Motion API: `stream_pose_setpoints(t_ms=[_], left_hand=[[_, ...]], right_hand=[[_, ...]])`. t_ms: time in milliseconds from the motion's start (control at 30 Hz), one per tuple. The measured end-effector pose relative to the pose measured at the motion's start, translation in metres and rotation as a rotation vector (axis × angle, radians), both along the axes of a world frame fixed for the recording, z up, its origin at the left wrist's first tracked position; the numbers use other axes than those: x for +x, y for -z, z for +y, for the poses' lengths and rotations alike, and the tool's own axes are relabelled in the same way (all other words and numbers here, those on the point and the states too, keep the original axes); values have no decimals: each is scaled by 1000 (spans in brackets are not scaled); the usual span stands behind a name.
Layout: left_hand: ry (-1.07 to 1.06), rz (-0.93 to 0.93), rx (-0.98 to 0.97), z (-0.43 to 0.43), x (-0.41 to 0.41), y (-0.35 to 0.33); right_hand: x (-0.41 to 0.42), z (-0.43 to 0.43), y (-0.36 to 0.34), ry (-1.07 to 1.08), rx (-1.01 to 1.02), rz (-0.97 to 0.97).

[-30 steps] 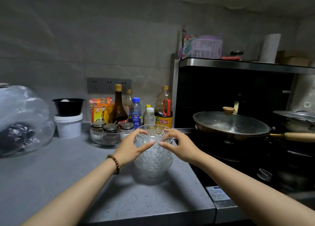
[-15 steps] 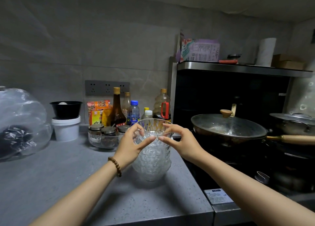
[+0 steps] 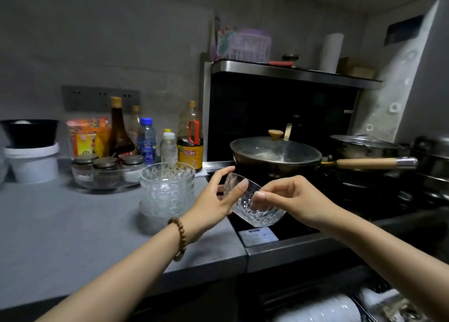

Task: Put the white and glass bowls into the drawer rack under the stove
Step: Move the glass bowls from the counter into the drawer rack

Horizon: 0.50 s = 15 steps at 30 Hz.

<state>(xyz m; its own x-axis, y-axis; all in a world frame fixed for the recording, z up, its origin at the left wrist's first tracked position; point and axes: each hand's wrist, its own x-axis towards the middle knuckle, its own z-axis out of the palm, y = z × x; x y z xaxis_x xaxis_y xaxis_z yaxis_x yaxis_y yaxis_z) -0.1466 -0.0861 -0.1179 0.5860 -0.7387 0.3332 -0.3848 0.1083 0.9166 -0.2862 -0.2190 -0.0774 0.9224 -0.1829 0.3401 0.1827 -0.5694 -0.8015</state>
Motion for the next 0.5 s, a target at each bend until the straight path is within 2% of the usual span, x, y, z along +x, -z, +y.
stream_pose_setpoints(t_ms=[133, 267, 500], left_hand=[[61, 34, 117, -43, -35, 26], [188, 101, 177, -80, -70, 73], [290, 119, 288, -127, -106, 155]], right_hand=[[-45, -27, 35, 34, 215, 58], [-82, -58, 73, 128, 392, 197], [-126, -101, 141, 254, 615, 389]])
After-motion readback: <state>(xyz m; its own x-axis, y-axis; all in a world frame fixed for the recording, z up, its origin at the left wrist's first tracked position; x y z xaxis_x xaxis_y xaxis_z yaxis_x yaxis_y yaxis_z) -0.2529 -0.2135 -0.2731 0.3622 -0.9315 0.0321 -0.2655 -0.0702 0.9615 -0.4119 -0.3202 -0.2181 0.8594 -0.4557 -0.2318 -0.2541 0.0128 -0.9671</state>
